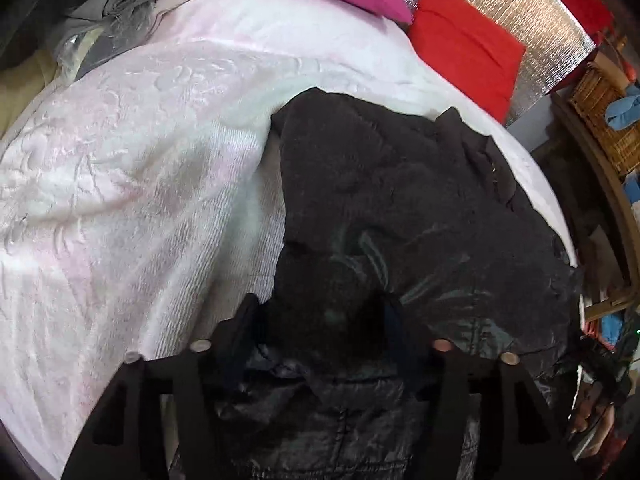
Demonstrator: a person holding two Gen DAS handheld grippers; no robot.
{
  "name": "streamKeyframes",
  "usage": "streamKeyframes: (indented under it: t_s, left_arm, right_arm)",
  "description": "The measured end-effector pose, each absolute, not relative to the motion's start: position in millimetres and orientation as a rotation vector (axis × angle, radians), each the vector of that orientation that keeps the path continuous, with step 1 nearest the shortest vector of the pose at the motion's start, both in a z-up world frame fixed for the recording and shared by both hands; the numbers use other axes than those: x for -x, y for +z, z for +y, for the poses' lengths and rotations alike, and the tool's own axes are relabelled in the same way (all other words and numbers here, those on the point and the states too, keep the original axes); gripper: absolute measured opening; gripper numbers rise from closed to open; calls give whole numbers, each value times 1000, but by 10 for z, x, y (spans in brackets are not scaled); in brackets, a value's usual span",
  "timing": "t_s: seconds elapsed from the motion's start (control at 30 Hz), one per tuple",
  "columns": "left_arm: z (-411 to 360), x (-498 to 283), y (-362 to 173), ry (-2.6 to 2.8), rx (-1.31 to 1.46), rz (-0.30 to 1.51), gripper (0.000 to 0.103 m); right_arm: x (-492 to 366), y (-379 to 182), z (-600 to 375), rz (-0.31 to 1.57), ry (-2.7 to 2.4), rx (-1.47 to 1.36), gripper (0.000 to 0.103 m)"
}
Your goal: Fold large clothes
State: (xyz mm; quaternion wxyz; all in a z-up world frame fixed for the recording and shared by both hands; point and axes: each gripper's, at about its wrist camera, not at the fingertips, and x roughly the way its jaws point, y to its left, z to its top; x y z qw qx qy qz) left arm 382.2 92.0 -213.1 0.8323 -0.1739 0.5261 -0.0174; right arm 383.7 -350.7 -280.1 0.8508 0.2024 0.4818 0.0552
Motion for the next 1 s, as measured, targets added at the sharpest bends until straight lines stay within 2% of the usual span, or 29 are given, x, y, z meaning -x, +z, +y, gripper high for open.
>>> streamKeyframes:
  t_s: [0.07,0.1,0.13,0.3,0.43,0.67,0.8,1.0]
  left_arm:
    - [910,-3768,-2090,-26,374,1116,74]
    - [908,-3730,-2048,-21,377,1107,74]
    - [912,-3689,-2000,-13,374,1092,74]
    - [823,-3380,-1639,28,302,931,75]
    - [612,-3234,-1503,-76,296,859,82]
    - [247,-3289,-1777,-159,308,968,82]
    - [309,-3408,-2007,-150,387,1064,82]
    - [449,-3391,-2241,-243,649,1158,82]
  right_arm:
    - [-3797,-2736,-3574,1008,108,-478,54]
    - [-3755,-2664,-3602,1001,96,-488,66]
    - [-3690,-2583,-3628,983,84,-487,68]
    - [-3261,-2217,-3731,857,104,-516,70]
    - [-3033,-2329,-3619,877,294,-723,74]
    - [-3201,-2898,-3086,1061,368,-899,74]
    - [-3348,-3106,-3084,1036,297,-989,74]
    - [-3463,-3093,-3023,945,257,-1015,74]
